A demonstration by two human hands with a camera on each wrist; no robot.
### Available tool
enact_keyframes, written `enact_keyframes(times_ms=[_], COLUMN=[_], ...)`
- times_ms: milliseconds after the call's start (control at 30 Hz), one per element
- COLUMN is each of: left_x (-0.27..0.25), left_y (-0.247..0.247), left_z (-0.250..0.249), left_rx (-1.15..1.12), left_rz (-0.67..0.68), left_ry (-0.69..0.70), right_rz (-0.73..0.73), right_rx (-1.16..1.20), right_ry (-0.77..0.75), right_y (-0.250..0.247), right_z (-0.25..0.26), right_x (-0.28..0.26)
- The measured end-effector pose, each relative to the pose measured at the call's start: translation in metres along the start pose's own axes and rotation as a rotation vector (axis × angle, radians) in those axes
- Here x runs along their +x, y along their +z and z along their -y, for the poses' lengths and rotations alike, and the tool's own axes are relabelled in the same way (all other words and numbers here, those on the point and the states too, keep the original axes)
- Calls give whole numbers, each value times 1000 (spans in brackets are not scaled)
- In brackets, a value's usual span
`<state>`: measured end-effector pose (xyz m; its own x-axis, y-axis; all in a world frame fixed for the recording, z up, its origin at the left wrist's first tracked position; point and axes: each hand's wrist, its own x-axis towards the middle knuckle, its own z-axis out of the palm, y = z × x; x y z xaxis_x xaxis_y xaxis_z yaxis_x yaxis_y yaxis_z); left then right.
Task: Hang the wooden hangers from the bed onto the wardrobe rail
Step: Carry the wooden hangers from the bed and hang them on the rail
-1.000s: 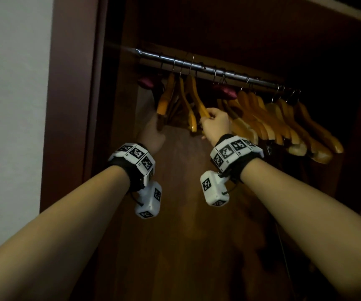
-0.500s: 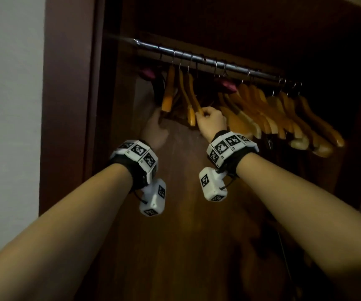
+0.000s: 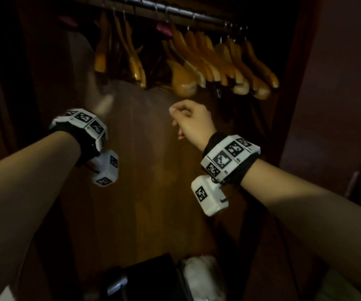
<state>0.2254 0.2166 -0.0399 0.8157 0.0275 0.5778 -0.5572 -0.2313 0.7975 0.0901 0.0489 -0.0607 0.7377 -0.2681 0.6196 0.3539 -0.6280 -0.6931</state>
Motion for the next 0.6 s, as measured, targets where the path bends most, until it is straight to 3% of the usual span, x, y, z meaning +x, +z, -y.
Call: enact_keyframes(times_ms=[133, 267, 400, 600], left_x=[-51, -116, -205, -377], left_y=[41, 115, 208, 353], left_z=[0, -13, -59, -172], left_rx=[-107, -239, -308, -394], left_rz=[93, 341, 565, 874], left_ry=[-212, -323, -344, -249], right_rz=[-68, -141, -232, -491], right_rx=[5, -37, -125, -280], right_ry=[52, 113, 217, 483], right_y=[-54, -126, -227, -416], right_z=[-17, -41, -71, -111], right_x=[-29, -73, -144, -282])
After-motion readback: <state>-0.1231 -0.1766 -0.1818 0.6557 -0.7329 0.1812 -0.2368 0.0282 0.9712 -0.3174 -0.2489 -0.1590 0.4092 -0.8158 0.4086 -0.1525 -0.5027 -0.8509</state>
